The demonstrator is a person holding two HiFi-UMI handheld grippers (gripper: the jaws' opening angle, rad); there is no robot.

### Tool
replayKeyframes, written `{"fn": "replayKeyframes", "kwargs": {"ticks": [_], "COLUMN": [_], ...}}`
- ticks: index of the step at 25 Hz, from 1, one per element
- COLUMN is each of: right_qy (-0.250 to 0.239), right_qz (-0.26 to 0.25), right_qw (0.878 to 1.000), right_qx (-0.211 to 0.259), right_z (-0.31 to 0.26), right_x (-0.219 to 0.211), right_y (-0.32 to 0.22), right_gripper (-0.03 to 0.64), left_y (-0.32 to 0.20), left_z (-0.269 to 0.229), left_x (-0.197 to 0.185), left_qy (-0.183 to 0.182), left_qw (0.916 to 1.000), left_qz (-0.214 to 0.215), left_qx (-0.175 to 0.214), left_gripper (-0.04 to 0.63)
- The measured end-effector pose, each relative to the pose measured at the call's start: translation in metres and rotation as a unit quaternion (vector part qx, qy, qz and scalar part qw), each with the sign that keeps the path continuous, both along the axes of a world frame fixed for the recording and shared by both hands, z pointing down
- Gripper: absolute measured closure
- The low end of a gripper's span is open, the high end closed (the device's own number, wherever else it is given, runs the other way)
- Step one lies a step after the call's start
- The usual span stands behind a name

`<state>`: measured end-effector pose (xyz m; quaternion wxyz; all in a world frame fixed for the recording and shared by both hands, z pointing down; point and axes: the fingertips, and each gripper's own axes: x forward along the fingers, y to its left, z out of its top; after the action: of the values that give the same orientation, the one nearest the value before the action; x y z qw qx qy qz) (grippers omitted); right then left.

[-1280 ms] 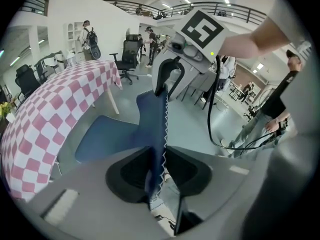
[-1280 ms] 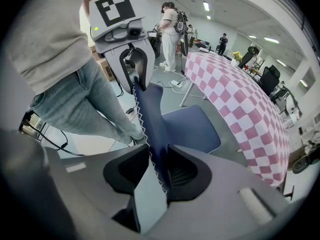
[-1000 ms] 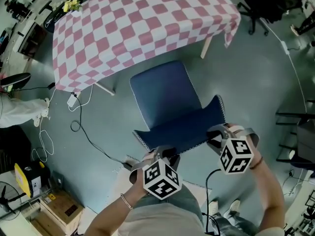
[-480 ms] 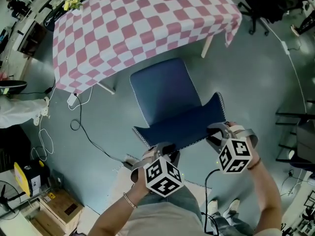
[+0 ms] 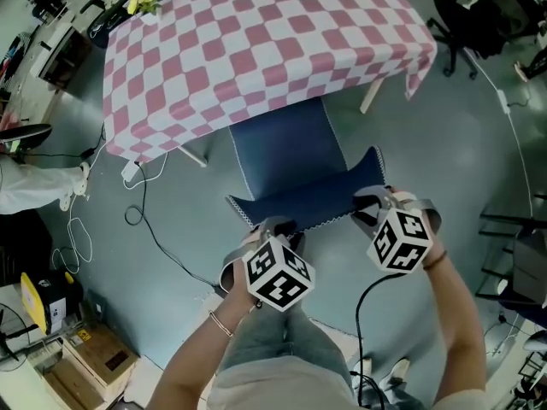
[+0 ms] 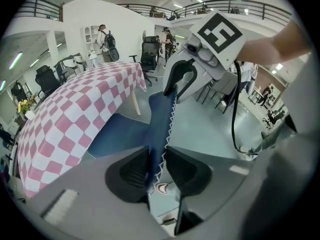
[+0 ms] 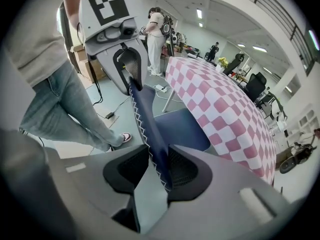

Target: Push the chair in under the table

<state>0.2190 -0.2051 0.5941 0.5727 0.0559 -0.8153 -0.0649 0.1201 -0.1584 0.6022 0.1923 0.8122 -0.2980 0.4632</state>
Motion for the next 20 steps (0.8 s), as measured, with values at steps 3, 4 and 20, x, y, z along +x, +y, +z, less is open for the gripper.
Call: {"fn": "replayKeyframes", "kwargs": {"ticks": [3,4,20], "right_qy": [0.012,0.015,0.001], "right_qz": [-0.003,-0.005,0.016], "right_qw": [1.000,1.000,1.000], "right_qx": [-0.003,-0.004,0.015], "right_z": [0.003,0.003,0.004], "right_x": [-0.005,-0.006,-0.036], "right_y": [-0.023,-0.028,-0.095], "right_gripper": [0.491,0.491,0.490], "left_y": [-0.022,-0.027,-0.096], "left_z": [0.002,0.003,0.002], "left_x": [-0.004,-0.005,-0.036], "left_qy": [0.006,0.009,0.002], "left_qw": [1.0000,1.0000,0.9987], "left_qz": [-0.004,-0.003,-0.040], "left_qx": [-0.001,-0.002,0.032], "left_gripper": [0.491,0.491,0.480]}}
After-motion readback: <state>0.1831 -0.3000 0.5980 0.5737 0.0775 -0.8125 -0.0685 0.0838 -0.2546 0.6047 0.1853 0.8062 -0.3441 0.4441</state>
